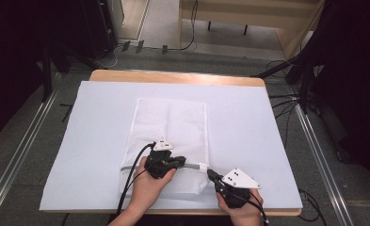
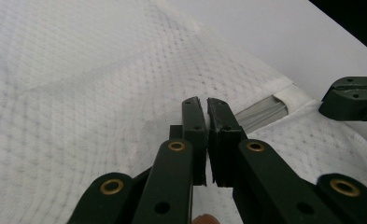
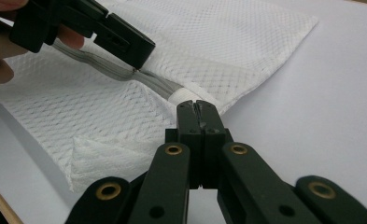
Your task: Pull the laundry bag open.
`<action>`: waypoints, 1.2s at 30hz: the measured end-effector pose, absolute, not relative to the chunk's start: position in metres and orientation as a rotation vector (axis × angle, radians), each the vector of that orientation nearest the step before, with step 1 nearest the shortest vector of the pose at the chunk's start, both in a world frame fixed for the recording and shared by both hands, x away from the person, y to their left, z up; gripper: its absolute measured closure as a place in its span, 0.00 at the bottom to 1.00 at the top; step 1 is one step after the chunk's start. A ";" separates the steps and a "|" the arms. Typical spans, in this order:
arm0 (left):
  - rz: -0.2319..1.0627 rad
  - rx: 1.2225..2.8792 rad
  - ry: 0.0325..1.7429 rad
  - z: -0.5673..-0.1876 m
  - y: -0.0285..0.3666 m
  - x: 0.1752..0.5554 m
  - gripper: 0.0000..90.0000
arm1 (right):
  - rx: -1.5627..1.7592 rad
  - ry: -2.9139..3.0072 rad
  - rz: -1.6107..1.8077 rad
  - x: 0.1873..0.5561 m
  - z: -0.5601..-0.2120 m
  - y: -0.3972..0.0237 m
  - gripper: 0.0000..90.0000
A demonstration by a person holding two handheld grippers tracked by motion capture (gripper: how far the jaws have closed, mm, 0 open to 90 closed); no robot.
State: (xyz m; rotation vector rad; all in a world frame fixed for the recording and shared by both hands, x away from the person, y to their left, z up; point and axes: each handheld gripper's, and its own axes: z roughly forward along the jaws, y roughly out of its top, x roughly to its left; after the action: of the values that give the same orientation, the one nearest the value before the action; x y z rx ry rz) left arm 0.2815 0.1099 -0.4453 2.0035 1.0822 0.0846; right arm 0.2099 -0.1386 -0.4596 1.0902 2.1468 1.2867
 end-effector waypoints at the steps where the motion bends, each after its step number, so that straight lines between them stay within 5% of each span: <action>1: 0.086 2.000 1.082 -0.445 0.112 0.281 0.97 | 1.087 2.146 1.288 0.210 -0.460 -0.139 1.00; 36: 0.186 1.922 1.246 -0.448 0.213 0.273 0.97 | 1.079 2.127 1.281 0.208 -0.455 -0.144 1.00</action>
State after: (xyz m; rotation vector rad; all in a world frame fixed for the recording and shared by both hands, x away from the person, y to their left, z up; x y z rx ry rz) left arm 0.2729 0.2133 -0.4480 1.9217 1.2465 0.1865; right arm 0.2084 -0.1437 -0.4546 1.0794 2.1269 1.2811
